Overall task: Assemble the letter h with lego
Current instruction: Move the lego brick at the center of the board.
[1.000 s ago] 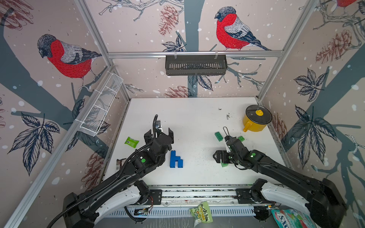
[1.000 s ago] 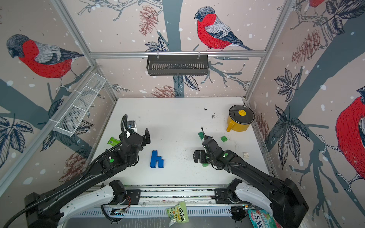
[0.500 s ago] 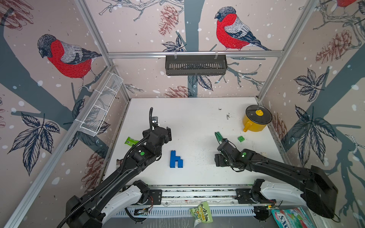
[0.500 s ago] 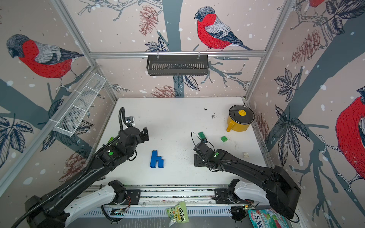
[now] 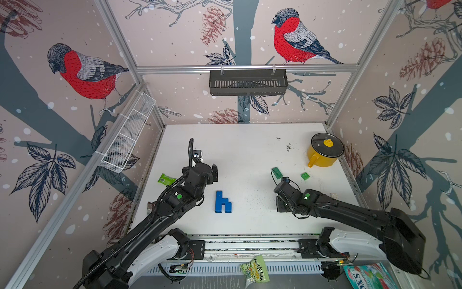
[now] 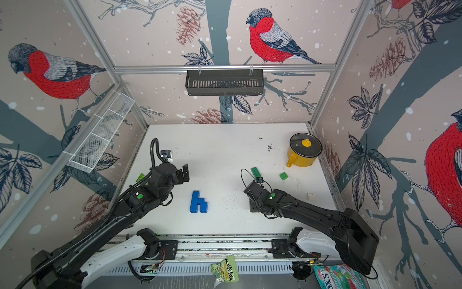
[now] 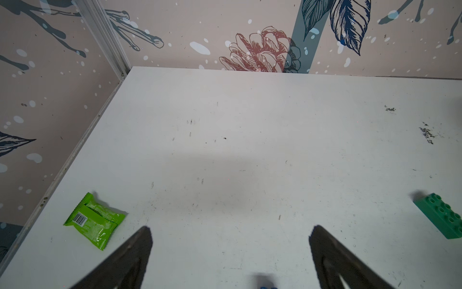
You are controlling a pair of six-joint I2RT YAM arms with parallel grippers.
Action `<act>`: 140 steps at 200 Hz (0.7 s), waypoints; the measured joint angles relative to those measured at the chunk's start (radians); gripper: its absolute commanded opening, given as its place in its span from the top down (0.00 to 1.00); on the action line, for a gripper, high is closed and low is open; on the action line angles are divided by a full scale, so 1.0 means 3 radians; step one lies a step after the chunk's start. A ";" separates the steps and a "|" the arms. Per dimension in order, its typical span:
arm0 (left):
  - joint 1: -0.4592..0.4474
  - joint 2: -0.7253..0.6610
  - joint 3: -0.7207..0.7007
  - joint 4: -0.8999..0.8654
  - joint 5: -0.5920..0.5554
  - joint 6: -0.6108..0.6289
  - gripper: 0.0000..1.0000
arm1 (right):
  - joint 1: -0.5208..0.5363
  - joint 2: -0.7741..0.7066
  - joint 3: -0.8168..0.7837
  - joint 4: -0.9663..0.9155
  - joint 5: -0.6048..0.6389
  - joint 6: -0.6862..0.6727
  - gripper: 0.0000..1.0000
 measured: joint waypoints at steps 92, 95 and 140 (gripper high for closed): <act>0.0000 0.0014 0.0001 0.0000 0.0032 0.0058 0.02 | 0.0067 0.0041 -0.0036 -0.0076 0.0036 0.0099 0.67; 0.0000 0.0014 0.0001 0.0000 0.0032 0.0058 0.02 | 0.0069 0.0042 -0.0033 -0.0078 0.0036 0.0100 0.68; 0.0000 0.0022 0.0001 0.0000 0.0081 0.0083 0.02 | 0.0142 0.0156 0.0128 -0.0098 0.0064 0.0145 0.71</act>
